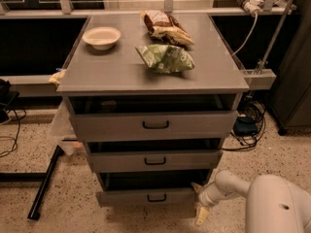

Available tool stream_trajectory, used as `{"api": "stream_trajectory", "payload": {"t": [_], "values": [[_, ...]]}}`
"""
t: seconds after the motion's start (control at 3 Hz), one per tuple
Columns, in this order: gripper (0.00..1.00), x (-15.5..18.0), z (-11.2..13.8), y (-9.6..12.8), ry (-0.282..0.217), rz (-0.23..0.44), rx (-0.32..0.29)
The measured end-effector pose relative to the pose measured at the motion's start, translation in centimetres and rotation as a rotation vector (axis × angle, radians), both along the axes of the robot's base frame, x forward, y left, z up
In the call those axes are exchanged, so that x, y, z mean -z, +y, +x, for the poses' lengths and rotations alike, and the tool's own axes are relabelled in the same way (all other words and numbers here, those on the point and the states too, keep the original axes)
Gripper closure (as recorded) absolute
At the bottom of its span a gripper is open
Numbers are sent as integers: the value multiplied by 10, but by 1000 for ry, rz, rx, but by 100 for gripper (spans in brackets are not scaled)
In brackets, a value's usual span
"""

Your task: Open bottom drawer

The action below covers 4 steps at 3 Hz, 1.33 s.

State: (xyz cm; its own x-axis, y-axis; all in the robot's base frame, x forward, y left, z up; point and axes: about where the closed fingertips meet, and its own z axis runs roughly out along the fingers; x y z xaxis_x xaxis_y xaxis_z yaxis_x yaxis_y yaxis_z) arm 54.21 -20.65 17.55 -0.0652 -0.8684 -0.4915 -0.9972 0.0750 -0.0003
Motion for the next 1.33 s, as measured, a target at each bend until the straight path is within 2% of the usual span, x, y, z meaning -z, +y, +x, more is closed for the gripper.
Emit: {"api": "stream_trajectory", "payload": {"t": [0.33, 0.67, 1.0, 1.33], "values": [[0, -12, -31, -9, 66, 41, 18], [0, -16, -73, -16, 202, 82, 37], [0, -21, -98, -21, 286, 89, 50], [0, -21, -98, -21, 286, 89, 50]]}}
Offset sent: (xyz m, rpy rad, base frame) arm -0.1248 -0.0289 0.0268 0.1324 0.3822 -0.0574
